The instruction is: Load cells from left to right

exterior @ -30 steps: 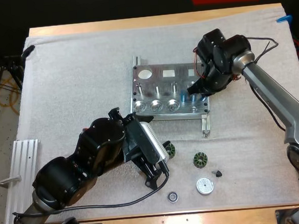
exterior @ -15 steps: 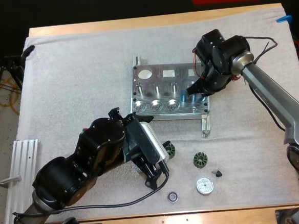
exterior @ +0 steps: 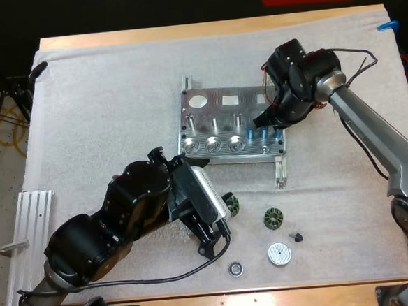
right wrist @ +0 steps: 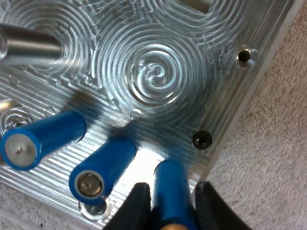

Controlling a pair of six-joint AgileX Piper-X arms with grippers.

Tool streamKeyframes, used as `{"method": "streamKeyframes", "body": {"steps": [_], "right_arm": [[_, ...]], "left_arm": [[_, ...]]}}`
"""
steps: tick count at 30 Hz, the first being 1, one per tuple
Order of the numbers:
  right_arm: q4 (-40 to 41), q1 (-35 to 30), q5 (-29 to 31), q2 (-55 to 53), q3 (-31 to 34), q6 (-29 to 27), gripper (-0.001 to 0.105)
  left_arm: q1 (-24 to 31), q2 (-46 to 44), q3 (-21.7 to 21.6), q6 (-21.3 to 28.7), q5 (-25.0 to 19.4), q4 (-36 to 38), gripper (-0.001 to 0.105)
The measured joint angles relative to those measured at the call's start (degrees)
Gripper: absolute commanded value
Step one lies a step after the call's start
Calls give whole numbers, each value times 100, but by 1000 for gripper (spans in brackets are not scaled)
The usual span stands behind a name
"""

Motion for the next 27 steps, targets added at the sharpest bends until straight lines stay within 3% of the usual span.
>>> {"method": "streamKeyframes", "body": {"steps": [27], "right_arm": [[-166, -13, -307, -66, 181, -17, 0]], "left_arm": [[0, 0, 0, 0, 0, 0, 63]]}}
